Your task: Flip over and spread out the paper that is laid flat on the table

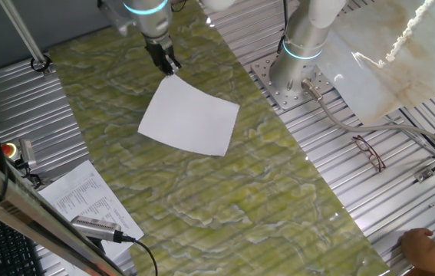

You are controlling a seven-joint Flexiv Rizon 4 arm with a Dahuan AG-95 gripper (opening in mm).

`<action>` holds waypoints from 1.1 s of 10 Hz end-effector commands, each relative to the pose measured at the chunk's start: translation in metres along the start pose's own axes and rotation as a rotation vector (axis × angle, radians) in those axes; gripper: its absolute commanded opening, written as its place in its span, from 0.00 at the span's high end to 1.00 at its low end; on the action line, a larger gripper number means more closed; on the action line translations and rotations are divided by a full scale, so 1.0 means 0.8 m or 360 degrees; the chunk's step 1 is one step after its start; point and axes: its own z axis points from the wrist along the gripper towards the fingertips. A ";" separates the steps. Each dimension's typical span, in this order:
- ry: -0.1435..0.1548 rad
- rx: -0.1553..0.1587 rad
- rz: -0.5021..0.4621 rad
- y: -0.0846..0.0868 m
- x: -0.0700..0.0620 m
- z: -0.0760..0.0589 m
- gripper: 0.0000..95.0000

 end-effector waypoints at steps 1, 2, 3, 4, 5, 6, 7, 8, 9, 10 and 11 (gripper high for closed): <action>0.0061 0.0197 -0.0191 -0.033 0.009 -0.010 1.00; 0.0079 0.0292 -0.0291 -0.051 0.012 -0.017 1.00; 0.0090 0.0310 -0.0326 -0.060 0.010 -0.023 1.00; 0.0108 0.0357 -0.0363 -0.067 0.009 -0.027 1.00; 0.0134 0.0438 -0.0417 -0.072 0.010 -0.030 1.00; 0.0163 0.0566 -0.0520 -0.080 0.014 -0.037 1.00; 0.0183 0.0625 -0.0558 -0.085 0.017 -0.042 1.00; 0.0196 0.0646 -0.0594 -0.095 0.023 -0.046 1.00; 0.0190 0.0658 -0.0607 -0.107 0.027 -0.044 1.00; 0.0164 0.0661 -0.0639 -0.122 0.033 -0.042 1.00; 0.0148 0.0661 -0.0655 -0.131 0.038 -0.045 1.00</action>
